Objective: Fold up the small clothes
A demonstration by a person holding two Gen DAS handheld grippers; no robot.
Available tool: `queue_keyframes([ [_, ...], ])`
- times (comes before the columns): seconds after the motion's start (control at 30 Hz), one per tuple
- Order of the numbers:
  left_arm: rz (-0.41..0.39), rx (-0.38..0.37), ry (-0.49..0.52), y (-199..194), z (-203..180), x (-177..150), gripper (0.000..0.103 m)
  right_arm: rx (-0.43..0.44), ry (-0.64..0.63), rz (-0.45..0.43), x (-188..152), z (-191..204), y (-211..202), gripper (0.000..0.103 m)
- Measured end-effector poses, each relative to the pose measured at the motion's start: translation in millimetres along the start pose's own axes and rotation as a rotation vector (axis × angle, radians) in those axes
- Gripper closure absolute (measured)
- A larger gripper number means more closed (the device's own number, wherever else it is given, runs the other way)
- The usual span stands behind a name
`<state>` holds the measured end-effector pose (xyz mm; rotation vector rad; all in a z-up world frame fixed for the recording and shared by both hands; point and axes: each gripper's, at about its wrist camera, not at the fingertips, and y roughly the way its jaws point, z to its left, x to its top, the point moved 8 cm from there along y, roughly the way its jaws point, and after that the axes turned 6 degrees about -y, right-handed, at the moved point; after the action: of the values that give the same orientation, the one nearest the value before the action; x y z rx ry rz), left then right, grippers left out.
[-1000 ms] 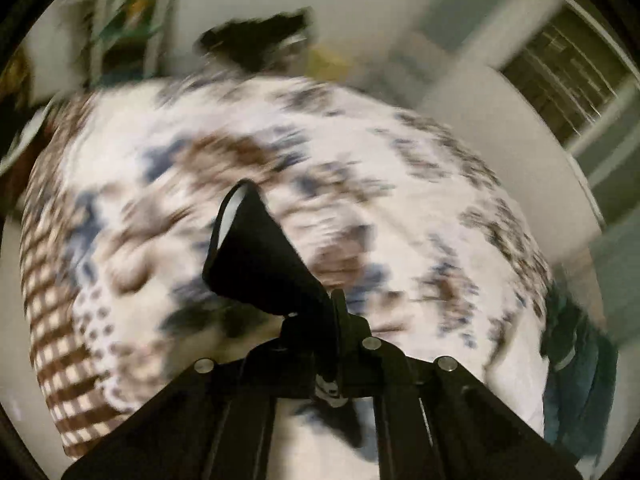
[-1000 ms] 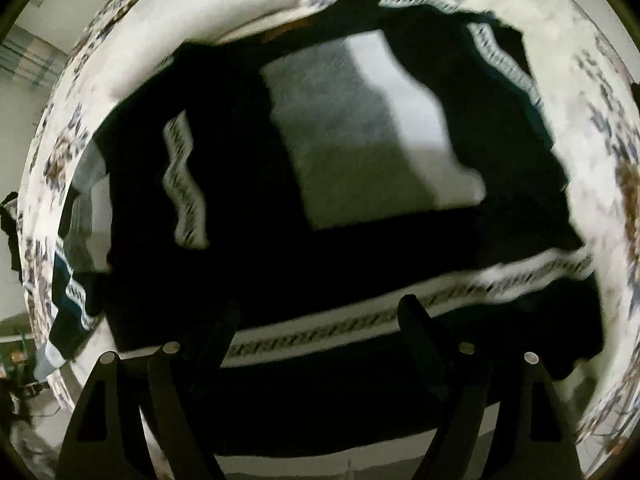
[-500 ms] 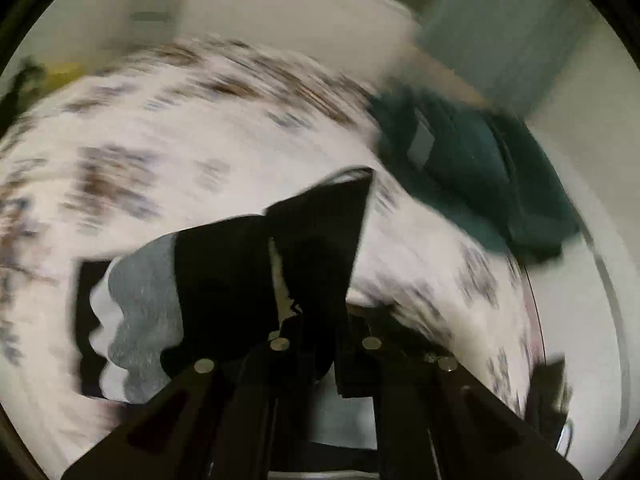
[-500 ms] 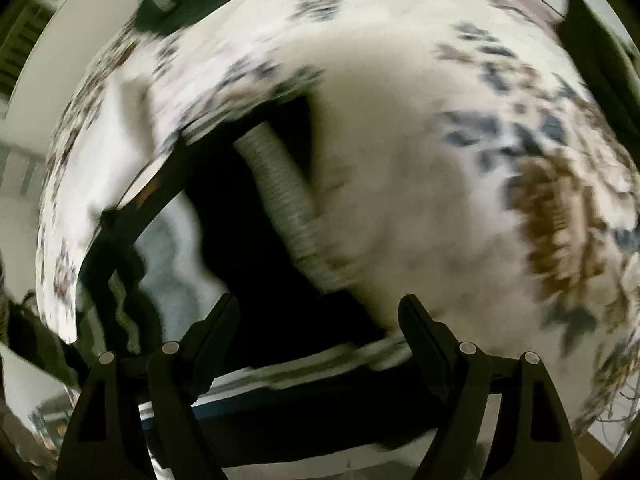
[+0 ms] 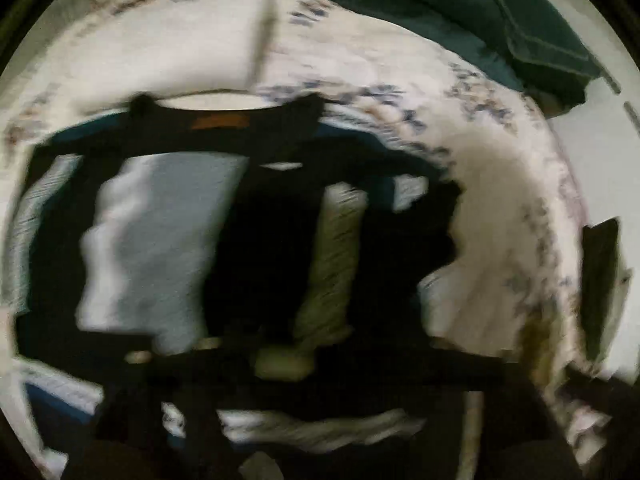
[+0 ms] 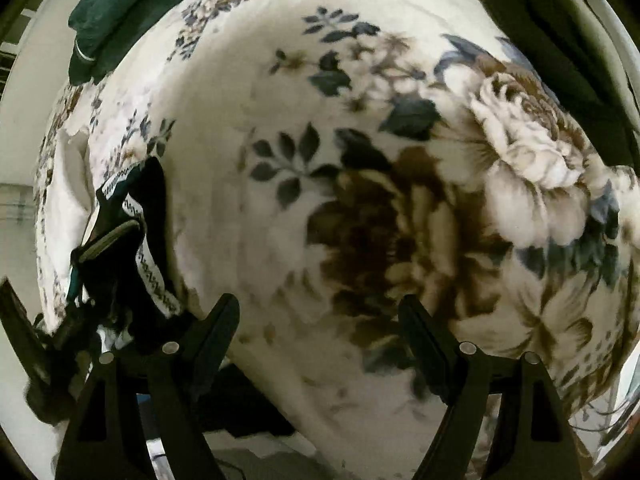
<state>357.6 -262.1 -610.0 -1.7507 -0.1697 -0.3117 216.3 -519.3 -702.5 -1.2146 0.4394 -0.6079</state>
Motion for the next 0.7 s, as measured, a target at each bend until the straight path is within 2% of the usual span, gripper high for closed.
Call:
queue_keyframes([
  [0.07,-0.019,0.074,-0.003,-12.3,31.6,-15.2,0.026,0.034,-0.027,0.031,2.6,9.2,-0.8,0.020],
  [0.13,-0.010,0.188,-0.014,-21.5,73.3,-41.8,0.026,0.086,-0.065,0.054,7.6,29.6,1.0,0.020],
  [0.2,0.021,0.296,-0.034,-22.9,117.4,-70.5,0.025,0.140,-0.100,0.077,13.9,58.5,6.2,0.020],
  [0.3,0.097,0.395,-0.099,-8.8,169.8,-108.0,0.025,0.244,-0.139,0.107,28.7,114.8,21.4,0.020],
  [0.33,0.110,0.393,-0.120,-5.0,180.0,-116.4,0.024,0.280,-0.151,0.122,34.2,136.4,29.9,0.020],
  [0.37,0.112,0.371,-0.146,-1.2,188.8,-124.3,0.011,0.305,-0.162,0.136,38.9,155.8,38.5,0.020],
  [0.4,0.107,0.353,-0.171,0.6,195.3,-129.0,0.004,0.322,-0.177,0.151,42.3,175.0,48.0,0.020],
  [0.5,0.092,0.302,-0.235,8.8,202.2,-133.0,0.000,0.338,-0.228,0.240,48.0,226.9,88.5,0.020],
  [0.53,0.087,0.297,-0.246,11.0,202.8,-132.9,0.000,0.335,-0.241,0.252,49.0,235.0,96.4,0.031],
  [0.57,0.080,0.295,-0.256,12.0,203.2,-132.6,0.000,0.333,-0.261,0.256,48.7,242.7,102.5,0.046],
  [0.6,0.072,0.301,-0.266,12.2,203.1,-132.5,0.000,0.312,-0.295,0.252,47.9,246.8,105.6,0.090],
  [0.63,0.066,0.306,-0.270,11.7,202.9,-133.4,0.000,0.263,-0.337,0.232,47.4,245.3,105.7,0.097],
  [0.7,0.055,0.315,-0.267,10.8,200.8,-134.5,0.000,0.146,-0.439,0.194,46.6,234.8,105.8,0.097],
])
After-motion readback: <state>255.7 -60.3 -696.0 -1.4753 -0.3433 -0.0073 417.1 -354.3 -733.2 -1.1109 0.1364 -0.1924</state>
